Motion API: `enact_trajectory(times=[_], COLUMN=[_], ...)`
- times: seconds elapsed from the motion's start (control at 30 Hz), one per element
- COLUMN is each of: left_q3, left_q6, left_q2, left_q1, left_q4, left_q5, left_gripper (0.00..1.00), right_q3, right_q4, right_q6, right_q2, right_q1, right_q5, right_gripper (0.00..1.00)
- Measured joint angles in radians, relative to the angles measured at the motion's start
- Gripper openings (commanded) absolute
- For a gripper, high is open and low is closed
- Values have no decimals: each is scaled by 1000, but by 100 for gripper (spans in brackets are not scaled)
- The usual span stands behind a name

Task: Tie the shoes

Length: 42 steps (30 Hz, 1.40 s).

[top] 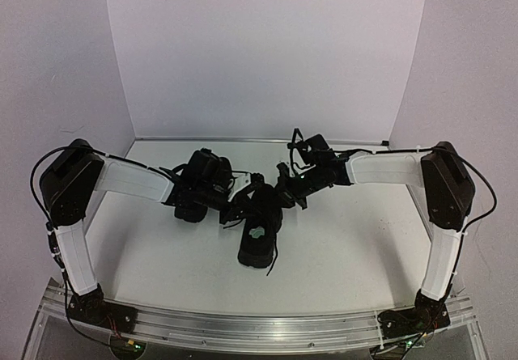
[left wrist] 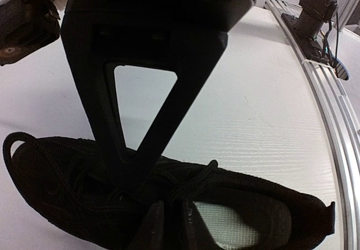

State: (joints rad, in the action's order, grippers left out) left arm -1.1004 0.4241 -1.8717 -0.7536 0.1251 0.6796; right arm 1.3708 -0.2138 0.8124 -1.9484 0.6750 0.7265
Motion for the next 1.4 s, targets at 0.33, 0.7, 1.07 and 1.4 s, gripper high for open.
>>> enact_trajectory(times=[0.33,0.7,1.07,1.4], left_q3=[0,0,-13,-41], left_q6=[-44,-159,-223,-239], left_q2=[0,0,-5,-43], left_q1=[0,9,20,20], left_q4=[-1,25,31,21], left_q5=[1,-2,-40,-62], left_gripper=[0,0,0,0], right_q3=[0,0,0,0], right_q4=[0,0,0,-1], right_q6=[-1,-1,0,0], right_q2=[0,0,0,8], right_q1=[0,0,0,1], right_q5=[0,-1,-9,-12], right_gripper=[0,0,0,0])
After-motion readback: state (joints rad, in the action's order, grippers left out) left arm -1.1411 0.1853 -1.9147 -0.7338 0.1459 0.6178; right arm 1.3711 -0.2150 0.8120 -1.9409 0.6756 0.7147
